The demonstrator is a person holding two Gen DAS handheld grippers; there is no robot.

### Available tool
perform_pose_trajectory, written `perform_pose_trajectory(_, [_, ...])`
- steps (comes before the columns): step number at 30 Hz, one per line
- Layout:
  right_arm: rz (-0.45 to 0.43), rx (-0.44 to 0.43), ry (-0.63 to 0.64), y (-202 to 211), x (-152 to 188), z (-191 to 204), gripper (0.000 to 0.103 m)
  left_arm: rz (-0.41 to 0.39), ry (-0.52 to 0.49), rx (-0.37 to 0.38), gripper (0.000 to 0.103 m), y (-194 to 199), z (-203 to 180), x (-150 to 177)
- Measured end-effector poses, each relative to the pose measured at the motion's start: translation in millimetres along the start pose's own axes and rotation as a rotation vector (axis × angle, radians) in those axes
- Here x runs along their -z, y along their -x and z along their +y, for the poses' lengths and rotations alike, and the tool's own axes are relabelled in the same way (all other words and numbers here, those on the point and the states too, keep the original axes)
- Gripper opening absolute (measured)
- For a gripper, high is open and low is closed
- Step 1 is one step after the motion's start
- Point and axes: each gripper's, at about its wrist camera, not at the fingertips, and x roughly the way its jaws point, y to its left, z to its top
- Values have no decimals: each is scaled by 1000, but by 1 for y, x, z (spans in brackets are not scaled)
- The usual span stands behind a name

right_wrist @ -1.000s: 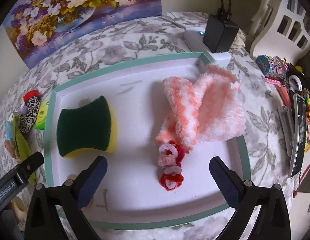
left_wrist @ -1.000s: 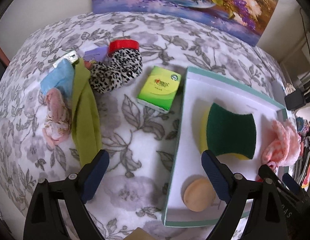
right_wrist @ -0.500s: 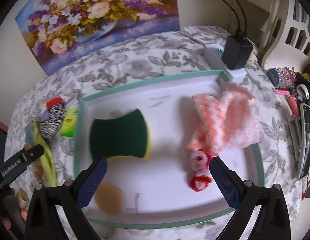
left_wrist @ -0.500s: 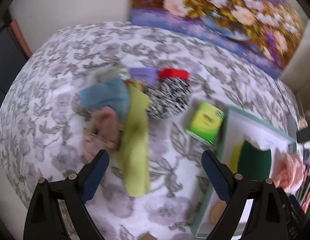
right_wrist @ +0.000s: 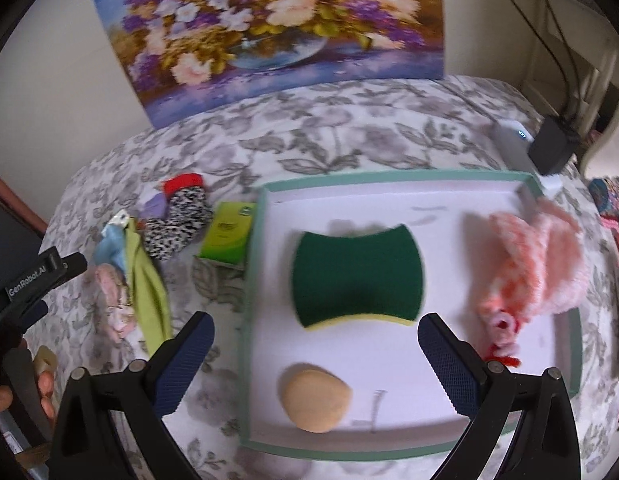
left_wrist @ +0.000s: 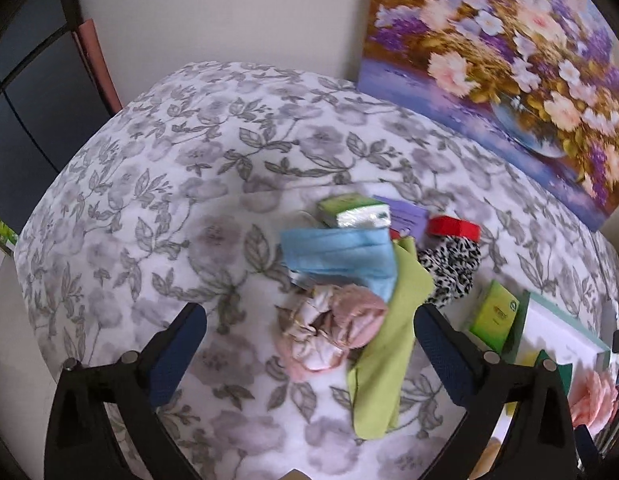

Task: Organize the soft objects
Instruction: 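Move both tools back toward the remaining pile, then grasp the pink floral scrunchie with the left tool while the right tool grasps the olive-green cloth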

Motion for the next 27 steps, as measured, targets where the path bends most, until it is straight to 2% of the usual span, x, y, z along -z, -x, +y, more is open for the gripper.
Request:
perform_pose_trajectory(11, [-37, -103, 78, -2, -11, 54, 103, -66, 32, 42, 103, 7, 30, -17])
perform_pose_trajectory(15, [-33, -128, 155, -11, -12, 83, 103, -91, 46, 59, 103, 4, 39, -21])
perform_pose_trajectory(18, [-6, -149, 200, -25, -10, 102, 103, -37, 64, 78, 103, -6, 47, -20])
perform_pose_trajectory(21, [33, -151, 242, -42, -4, 117, 102, 26, 84, 65, 103, -19, 54, -18])
perform_pose_trajectory(27, [108, -143, 299, -76, 10, 136, 97, 148, 169, 89, 103, -47, 60, -7])
